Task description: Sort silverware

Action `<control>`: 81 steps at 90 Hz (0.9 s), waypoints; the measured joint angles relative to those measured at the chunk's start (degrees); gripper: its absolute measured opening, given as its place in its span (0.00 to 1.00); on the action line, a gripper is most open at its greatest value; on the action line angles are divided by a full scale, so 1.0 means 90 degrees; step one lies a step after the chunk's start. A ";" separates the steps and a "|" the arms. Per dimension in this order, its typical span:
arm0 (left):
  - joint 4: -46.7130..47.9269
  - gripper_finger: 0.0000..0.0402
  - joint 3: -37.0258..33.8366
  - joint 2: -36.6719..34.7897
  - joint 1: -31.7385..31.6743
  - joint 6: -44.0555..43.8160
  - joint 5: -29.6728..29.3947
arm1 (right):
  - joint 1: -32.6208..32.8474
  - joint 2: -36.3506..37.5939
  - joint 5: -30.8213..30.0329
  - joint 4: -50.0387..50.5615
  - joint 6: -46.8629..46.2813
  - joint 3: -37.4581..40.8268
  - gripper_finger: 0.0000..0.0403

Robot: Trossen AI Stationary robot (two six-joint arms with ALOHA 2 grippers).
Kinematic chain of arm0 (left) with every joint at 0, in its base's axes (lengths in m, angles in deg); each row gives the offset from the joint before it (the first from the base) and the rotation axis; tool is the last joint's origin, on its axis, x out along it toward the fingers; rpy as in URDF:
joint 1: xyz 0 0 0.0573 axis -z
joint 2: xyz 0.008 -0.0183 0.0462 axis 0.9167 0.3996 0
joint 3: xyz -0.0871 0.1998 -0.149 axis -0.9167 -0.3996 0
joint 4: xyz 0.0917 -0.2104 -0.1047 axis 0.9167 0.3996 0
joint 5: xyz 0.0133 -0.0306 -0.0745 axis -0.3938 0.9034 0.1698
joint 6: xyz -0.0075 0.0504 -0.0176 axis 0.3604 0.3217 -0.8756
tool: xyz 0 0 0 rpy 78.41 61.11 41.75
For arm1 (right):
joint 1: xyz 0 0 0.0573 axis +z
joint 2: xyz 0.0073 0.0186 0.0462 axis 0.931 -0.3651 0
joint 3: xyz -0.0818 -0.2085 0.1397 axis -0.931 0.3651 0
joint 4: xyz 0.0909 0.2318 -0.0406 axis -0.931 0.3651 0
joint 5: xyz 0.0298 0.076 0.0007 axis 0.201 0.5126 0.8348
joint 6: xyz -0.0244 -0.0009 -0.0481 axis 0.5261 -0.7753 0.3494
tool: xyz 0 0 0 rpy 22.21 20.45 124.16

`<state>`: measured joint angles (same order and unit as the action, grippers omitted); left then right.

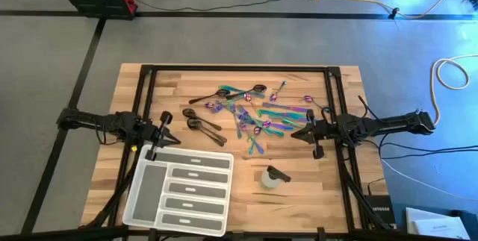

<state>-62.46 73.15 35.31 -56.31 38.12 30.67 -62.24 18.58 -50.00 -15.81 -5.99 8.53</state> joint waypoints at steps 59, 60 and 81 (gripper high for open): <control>0.0000 0.00 0.0001 -0.0002 0.0000 0.0000 0.0000 | 0.0000 0.0000 0.0001 -0.0079 0.0000 0.0002 0.00; 0.0000 0.00 0.0001 -0.0002 0.0000 0.0000 0.0000 | 0.0000 0.0002 0.0001 -0.0095 0.0000 0.0002 0.00; 0.0000 0.00 0.0001 -0.0002 0.0002 0.0000 -0.0002 | 0.0000 -0.0001 -0.0018 -0.0121 0.0000 0.0001 0.00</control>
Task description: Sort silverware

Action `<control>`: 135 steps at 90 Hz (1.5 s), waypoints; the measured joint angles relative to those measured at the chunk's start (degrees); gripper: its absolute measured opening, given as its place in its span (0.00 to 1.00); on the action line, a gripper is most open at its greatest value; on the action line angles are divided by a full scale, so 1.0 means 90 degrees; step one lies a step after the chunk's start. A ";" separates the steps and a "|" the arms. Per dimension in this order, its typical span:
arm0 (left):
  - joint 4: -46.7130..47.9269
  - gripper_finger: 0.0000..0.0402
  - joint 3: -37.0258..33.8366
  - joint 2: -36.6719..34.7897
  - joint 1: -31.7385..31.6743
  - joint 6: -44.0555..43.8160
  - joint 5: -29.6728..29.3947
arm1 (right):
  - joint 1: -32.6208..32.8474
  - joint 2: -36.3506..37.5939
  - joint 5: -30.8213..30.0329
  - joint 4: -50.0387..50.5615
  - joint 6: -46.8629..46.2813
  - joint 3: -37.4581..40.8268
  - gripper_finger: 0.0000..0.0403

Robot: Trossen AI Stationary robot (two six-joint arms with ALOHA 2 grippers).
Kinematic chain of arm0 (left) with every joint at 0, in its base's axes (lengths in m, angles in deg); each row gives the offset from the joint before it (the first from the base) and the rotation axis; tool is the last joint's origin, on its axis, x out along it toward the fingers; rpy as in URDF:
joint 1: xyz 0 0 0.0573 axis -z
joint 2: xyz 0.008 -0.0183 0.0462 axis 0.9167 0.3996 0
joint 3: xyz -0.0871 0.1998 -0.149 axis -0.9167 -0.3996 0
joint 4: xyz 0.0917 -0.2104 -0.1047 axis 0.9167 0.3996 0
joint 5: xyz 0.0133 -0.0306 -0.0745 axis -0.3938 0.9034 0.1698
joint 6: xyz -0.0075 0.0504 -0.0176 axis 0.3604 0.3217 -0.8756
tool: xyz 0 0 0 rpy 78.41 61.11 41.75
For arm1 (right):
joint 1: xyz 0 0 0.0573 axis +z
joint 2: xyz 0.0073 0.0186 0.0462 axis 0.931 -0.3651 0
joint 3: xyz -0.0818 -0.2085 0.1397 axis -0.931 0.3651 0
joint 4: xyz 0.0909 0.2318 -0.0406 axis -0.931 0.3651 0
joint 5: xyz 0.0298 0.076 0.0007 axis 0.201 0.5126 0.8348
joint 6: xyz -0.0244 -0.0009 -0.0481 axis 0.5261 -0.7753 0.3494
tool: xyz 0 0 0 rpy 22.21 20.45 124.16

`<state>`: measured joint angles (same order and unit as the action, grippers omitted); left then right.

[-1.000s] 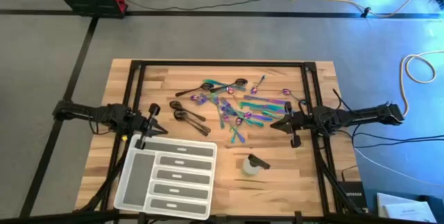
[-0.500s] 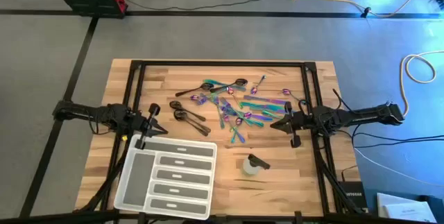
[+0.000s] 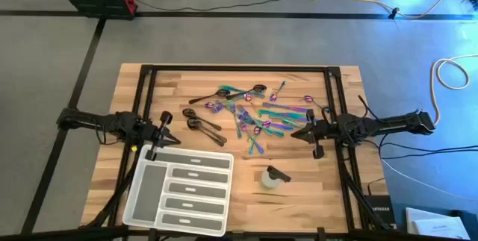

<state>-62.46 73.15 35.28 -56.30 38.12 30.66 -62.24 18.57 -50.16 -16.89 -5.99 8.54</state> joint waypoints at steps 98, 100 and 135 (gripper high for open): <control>0.0000 0.00 0.0000 0.0000 0.0001 0.0000 -0.0001 | 0.0000 0.0002 -0.0101 -0.0066 0.0538 0.0000 0.00; 0.0000 0.00 -0.0002 0.0000 0.0000 0.0000 0.0000 | 0.0000 0.0002 -0.0101 -0.0066 0.0539 0.0000 0.00; 0.0000 0.00 0.0000 0.0000 -0.0001 0.0000 0.0002 | 0.0002 -0.0012 -0.0614 0.0026 0.0367 -0.0314 0.00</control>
<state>-62.46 73.15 35.28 -56.31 38.12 30.67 -62.21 18.46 -55.69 -16.66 -2.70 5.71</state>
